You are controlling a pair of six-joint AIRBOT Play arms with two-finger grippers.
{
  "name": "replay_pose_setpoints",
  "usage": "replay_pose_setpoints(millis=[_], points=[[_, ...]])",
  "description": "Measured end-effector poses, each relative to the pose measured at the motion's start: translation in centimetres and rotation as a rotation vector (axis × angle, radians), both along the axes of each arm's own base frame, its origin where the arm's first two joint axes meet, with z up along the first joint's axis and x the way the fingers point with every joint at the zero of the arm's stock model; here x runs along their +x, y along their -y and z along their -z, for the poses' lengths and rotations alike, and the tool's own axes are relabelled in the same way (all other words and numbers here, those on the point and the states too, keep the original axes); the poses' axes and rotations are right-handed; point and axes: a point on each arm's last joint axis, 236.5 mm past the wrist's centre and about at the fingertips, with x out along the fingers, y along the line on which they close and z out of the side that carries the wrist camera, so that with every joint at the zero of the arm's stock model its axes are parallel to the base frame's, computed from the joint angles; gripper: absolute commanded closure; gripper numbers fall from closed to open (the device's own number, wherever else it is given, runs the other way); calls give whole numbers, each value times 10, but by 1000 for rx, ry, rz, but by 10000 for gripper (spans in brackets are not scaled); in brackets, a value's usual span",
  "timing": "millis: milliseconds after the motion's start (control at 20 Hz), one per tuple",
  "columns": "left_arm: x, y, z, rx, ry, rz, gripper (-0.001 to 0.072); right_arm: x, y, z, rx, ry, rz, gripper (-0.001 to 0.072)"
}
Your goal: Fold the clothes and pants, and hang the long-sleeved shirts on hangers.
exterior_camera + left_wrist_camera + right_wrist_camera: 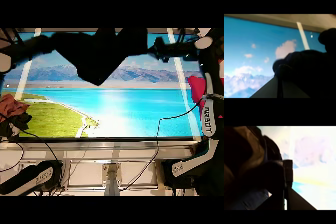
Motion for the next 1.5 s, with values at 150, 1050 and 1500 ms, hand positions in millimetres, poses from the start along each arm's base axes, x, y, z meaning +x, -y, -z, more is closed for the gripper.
replay_pose_setpoints(millis=[150, 1050, 1500], points=[[5, -3, -31, -58, 89, -26, 693, 4, 10, -49, -25, 120, 17, 696], [-3, 56, 114, 27, -373, 186, 692, -47, 72, 39, -421, -203, -15, 531], [57, 82, 219, -11, -434, 151, 352, -61, 103, 83, -521, -350, 38, 228]])
